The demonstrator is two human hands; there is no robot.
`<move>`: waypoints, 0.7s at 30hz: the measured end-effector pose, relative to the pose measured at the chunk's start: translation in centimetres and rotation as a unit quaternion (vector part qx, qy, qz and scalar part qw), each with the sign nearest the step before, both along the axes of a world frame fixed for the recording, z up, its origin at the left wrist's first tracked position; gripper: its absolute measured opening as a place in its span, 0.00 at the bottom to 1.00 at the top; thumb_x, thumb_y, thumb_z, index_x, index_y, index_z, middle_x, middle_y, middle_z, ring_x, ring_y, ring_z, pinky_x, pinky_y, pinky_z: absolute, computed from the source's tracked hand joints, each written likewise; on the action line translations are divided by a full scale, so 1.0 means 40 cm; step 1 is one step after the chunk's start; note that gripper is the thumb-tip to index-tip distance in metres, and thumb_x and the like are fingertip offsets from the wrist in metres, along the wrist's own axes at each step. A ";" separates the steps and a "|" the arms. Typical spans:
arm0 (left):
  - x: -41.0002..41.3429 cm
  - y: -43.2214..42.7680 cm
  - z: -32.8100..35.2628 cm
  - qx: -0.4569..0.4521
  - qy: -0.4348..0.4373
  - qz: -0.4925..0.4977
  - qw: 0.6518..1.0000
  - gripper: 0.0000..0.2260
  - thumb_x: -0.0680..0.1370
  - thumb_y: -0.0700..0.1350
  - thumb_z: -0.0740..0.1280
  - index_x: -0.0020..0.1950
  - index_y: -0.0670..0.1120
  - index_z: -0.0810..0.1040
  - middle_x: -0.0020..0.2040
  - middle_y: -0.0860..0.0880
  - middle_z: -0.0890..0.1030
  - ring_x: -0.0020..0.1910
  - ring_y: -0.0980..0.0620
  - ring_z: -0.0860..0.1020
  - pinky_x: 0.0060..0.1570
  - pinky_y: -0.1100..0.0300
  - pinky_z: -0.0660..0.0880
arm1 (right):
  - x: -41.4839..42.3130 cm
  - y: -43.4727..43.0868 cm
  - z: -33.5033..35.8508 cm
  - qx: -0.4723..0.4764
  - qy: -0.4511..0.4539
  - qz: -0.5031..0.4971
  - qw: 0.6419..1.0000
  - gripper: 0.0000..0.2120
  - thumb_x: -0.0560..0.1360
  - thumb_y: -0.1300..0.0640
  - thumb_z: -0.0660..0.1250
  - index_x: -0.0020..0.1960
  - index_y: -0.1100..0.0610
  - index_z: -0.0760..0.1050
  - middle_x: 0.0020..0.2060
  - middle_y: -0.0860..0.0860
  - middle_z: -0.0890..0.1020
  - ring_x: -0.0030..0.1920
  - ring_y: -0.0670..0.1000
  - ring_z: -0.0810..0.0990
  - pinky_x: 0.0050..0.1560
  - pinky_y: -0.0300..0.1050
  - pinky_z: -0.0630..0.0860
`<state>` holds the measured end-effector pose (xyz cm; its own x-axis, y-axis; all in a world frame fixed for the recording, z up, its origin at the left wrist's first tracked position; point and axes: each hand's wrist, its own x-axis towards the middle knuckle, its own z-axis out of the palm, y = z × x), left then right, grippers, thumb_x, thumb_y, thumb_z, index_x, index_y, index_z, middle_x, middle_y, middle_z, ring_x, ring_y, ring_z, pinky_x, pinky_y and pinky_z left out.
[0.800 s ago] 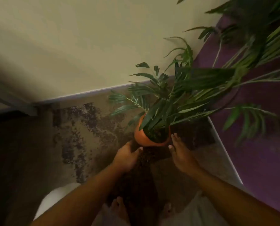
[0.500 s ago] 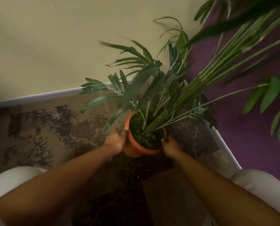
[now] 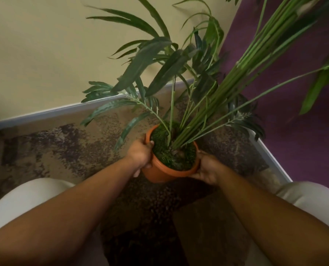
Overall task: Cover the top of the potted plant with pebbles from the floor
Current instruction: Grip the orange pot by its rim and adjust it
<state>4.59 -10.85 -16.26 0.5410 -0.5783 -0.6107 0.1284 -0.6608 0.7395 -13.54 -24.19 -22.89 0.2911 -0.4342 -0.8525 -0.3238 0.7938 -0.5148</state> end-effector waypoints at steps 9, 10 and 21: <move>0.025 0.025 -0.002 -0.040 0.088 0.068 0.993 0.14 0.83 0.42 0.58 0.68 0.46 0.73 0.59 0.40 0.80 0.35 0.47 0.82 0.31 0.51 0.82 | 0.025 0.005 0.002 -0.015 -0.005 -0.049 0.999 0.18 0.84 0.57 0.57 0.73 0.50 0.68 0.47 0.54 0.83 0.45 0.57 0.84 0.30 0.57 0.82; 0.029 0.029 -0.006 -0.045 0.096 0.074 0.992 0.14 0.83 0.41 0.58 0.68 0.46 0.74 0.60 0.40 0.80 0.35 0.48 0.81 0.30 0.52 0.81 | 0.028 0.007 0.005 -0.016 -0.004 -0.051 0.999 0.18 0.84 0.57 0.56 0.73 0.50 0.69 0.48 0.55 0.83 0.46 0.57 0.84 0.30 0.56 0.82; 0.053 -0.003 -0.016 -0.106 0.151 0.107 0.977 0.14 0.83 0.39 0.57 0.67 0.45 0.74 0.46 0.46 0.80 0.31 0.54 0.82 0.33 0.51 0.80 | 0.063 -0.041 0.085 -0.108 0.014 -0.047 0.993 0.16 0.85 0.56 0.55 0.69 0.51 0.73 0.48 0.54 0.84 0.40 0.53 0.83 0.24 0.51 0.81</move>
